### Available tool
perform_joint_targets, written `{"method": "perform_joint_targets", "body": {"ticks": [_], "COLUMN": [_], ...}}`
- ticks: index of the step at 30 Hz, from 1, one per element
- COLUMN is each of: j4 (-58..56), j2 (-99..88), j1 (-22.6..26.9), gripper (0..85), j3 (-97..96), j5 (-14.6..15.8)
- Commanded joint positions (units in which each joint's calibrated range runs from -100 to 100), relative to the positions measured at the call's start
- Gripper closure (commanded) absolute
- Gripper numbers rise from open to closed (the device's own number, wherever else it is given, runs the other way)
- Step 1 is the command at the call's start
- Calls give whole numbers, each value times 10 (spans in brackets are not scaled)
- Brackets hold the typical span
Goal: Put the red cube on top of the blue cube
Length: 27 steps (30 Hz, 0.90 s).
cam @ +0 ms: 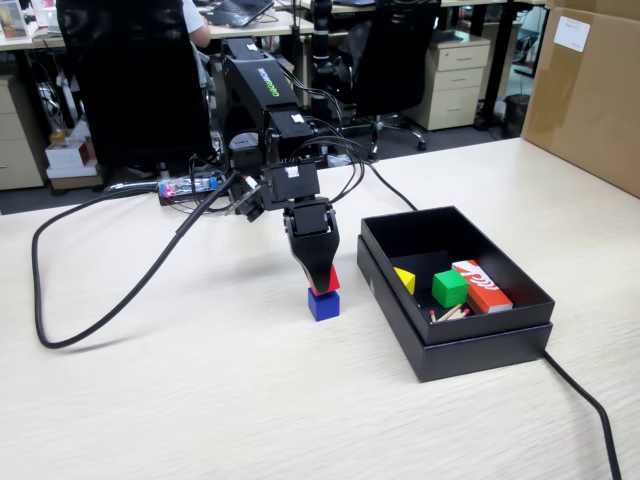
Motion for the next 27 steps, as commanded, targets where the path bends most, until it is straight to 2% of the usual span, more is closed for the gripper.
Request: {"method": "perform_joint_targets", "body": {"ticks": [1, 4, 7, 11, 20, 23, 27], "j4": [21, 21, 14, 14, 14, 9, 1], "j2": [-9, -13, -16, -20, -31, -37, -51], "j1": [-2, -2, -1, -1, -1, -1, 0], "gripper": [741, 739, 642, 576, 575, 513, 505], "j3": [15, 11, 2, -8, -13, -22, -30], "j5": [0, -1, -2, -5, -7, -7, -7]}}
